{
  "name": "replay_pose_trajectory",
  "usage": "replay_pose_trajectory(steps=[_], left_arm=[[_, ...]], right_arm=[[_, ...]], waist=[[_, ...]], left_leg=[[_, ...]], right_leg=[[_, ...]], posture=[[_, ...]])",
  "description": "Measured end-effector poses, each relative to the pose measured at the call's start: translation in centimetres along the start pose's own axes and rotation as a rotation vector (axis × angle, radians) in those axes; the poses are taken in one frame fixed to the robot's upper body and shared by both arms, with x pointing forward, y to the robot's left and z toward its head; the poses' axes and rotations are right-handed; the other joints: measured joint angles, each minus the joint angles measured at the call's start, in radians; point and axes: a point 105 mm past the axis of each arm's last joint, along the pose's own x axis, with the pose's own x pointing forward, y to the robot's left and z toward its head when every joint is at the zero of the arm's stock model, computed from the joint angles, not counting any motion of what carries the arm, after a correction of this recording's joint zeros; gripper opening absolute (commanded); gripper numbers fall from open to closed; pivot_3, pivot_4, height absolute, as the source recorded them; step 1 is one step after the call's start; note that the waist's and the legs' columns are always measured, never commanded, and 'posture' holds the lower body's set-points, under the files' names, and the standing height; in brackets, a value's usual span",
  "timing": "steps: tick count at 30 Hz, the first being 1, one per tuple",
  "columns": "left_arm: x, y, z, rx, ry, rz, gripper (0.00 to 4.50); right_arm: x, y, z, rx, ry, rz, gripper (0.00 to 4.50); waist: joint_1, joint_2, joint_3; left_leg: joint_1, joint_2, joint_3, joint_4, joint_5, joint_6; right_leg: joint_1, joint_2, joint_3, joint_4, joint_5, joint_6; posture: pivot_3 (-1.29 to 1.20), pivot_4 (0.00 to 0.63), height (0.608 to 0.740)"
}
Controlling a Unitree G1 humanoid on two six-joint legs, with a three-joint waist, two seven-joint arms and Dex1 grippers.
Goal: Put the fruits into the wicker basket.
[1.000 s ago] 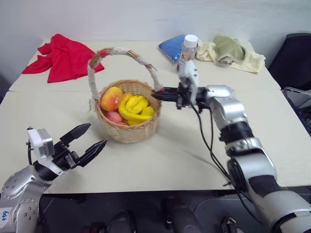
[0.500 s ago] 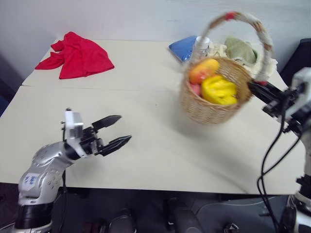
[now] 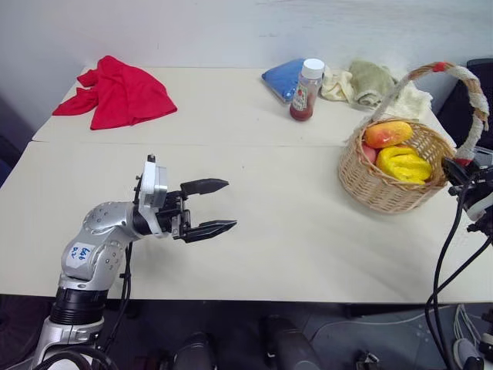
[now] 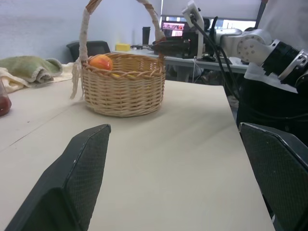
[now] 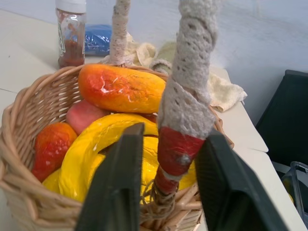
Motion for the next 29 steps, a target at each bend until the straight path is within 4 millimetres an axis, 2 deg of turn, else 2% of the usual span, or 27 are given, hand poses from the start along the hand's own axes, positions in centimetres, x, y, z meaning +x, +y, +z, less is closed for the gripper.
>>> replay_pose_trajectory(steps=[3, 5, 6, 8, 9, 12, 13, 14, 15, 18, 21, 25, 29], left_arm=[[-1.3, 0.0, -1.5, -0.016, 0.047, 0.065, 4.5], [-2.7, 0.4, -2.8, 0.009, 0.112, 0.137, 4.5], [-3.5, 0.5, -3.5, 0.022, 0.153, 0.173, 4.5], [-5.3, 0.5, -4.5, 0.027, 0.213, 0.229, 4.5], [-6.0, 0.5, -4.7, 0.026, 0.234, 0.248, 4.5], [-7.5, 0.3, -5.0, 0.03, 0.281, 0.285, 4.5], [-7.9, 0.2, -5.0, 0.036, 0.291, 0.294, 4.5], [-8.7, 0.1, -5.1, 0.036, 0.308, 0.321, 4.5], [-9.0, 0.1, -5.2, 0.034, 0.317, 0.333, 4.5], [-10.3, -0.4, -6.1, 0.061, 0.376, 0.387, 4.5], [-10.7, -1.1, -6.7, 0.094, 0.387, 0.404, 4.5], [-10.9, -1.9, -7.0, 0.107, 0.4, 0.419, 4.5], [-11.1, -2.2, -7.1, 0.118, 0.414, 0.448, 4.5]], right_arm=[[-1.1, -0.7, 0.0, -0.008, 0.008, 0.007, 3.56], [-2.4, -1.0, 1.2, -0.035, -0.017, 0.034, 4.27], [-3.4, -1.1, 1.7, -0.062, -0.015, 0.058, 4.45], [-5.1, -1.3, 2.1, -0.109, -0.007, 0.093, 4.45], [-5.7, -1.1, 2.3, -0.108, -0.014, 0.124, 4.45], [-7.5, 0.0, 3.2, -0.058, -0.067, 0.238, 4.45], [-8.3, 1.1, 2.8, -0.103, -0.036, 0.314, 4.45], [-9.2, 3.0, 1.5, -0.146, 0.027, 0.434, 4.45], [-9.5, 3.8, 0.8, -0.152, 0.056, 0.483, 4.45], [-11.1, 9.2, -3.0, -0.192, 0.153, 0.808, 4.45], [-9.3, 13.0, -4.0, -0.194, 0.04, 0.934, 4.45], [-6.6, 16.0, -4.4, -0.224, -0.061, 1.011, 4.45], [-4.4, 19.0, -5.4, -0.196, -0.118, 1.05, 4.45]], waist=[[0.001, 0.0, 0.0], [0.003, 0.0, 0.0], [0.004, 0.0, 0.0], [0.004, -0.001, 0.001], [0.004, -0.001, 0.001], [0.002, -0.001, 0.001], [0.003, -0.001, 0.0], [0.004, -0.003, 0.0], [0.004, -0.004, -0.001], [0.0, -0.005, -0.001], [-0.012, -0.007, 0.0], [-0.012, -0.007, 0.0], [-0.004, -0.008, 0.0]], left_leg=[[0.001, 0.0, 0.0, 0.0, 0.0, 0.0], [0.002, 0.0, 0.0, -0.001, -0.001, 0.0], [0.002, 0.0, -0.001, -0.001, -0.001, 0.0], [0.004, 0.001, -0.003, -0.001, -0.003, 0.002], [0.004, 0.002, -0.004, -0.001, -0.008, 0.007], [0.004, 0.005, -0.002, 0.0, -0.01, 0.01], [0.005, 0.004, -0.003, -0.001, -0.01, 0.01], [0.005, 0.006, -0.003, -0.001, -0.011, 0.009], [0.005, 0.007, -0.003, -0.001, -0.012, 0.009], [0.005, 0.009, -0.001, -0.001, -0.012, 0.009], [0.006, 0.01, 0.002, 0.0, -0.012, 0.01], [0.006, 0.009, 0.001, 0.0, -0.012, 0.009], [0.006, 0.009, 0.0, 0.0, -0.014, 0.007]], right_leg=[[0.001, 0.0, 0.001, 0.0, 0.0, 0.0], [0.001, 0.0, 0.001, 0.0, 0.0, 0.0], [0.002, 0.0, 0.0, -0.001, -0.001, 0.0], [0.006, -0.001, -0.001, -0.004, -0.001, -0.001], [0.008, -0.001, -0.002, -0.006, -0.001, -0.001], [0.01, -0.001, -0.001, -0.011, -0.001, -0.001], [0.011, -0.002, -0.002, -0.012, -0.001, -0.001], [0.012, -0.002, -0.002, -0.013, -0.001, -0.002], [0.012, -0.002, -0.003, -0.013, -0.001, -0.002], [0.011, -0.002, -0.002, -0.013, -0.001, -0.003], [0.011, -0.002, -0.002, -0.014, 0.001, -0.006], [0.01, -0.002, -0.002, -0.015, -0.002, -0.015], [0.009, -0.001, -0.003, -0.011, -0.001, -0.013]], posture=[[0.0, 0.15, 0.74], [0.0, 0.15, 0.74], [0.0, 0.15, 0.74], [0.0, 0.15, 0.74], [0.0, 0.15, 0.74], [0.0, 0.15, 0.74], [0.0, 0.15, 0.74], [0.0, 0.15, 0.74], [0.0, 0.15, 0.74], [0.0, 0.15, 0.74], [0.0, 0.15, 0.74], [0.0, 0.15, 0.74], [0.0, 0.15, 0.74]])
